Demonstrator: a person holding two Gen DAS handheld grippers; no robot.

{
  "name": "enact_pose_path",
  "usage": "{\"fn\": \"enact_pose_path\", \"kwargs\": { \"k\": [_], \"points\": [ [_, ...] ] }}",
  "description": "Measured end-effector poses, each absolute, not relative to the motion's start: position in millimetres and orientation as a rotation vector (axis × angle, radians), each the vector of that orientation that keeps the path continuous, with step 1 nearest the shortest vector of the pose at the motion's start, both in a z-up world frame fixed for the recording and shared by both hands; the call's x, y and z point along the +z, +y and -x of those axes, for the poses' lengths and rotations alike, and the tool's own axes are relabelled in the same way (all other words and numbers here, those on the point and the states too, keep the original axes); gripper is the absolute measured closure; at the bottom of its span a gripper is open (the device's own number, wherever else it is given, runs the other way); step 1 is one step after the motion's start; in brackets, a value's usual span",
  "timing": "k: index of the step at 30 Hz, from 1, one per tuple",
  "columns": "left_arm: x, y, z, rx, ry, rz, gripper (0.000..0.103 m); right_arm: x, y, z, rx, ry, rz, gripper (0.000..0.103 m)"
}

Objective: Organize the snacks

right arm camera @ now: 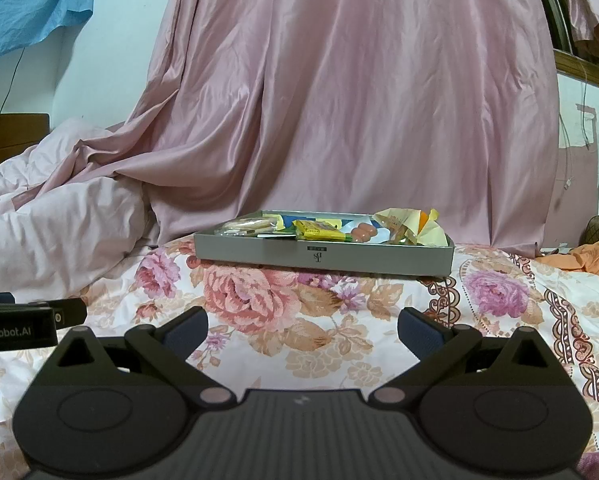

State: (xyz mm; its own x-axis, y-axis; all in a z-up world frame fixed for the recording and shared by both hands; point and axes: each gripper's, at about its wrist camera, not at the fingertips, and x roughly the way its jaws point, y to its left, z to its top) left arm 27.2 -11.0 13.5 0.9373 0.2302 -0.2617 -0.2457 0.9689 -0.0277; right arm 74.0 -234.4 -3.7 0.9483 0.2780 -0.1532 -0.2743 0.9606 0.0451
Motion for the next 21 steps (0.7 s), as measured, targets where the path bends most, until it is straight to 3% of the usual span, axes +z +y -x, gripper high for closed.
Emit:
{"fn": "enact_pose_path", "kwargs": {
  "k": [21],
  "points": [
    [13.5, -19.2, -24.3, 0.285, 0.257, 0.001, 0.001, -5.3, -232.9, -73.2, 0.28, 0.163, -0.023, 0.0]
  ]
}}
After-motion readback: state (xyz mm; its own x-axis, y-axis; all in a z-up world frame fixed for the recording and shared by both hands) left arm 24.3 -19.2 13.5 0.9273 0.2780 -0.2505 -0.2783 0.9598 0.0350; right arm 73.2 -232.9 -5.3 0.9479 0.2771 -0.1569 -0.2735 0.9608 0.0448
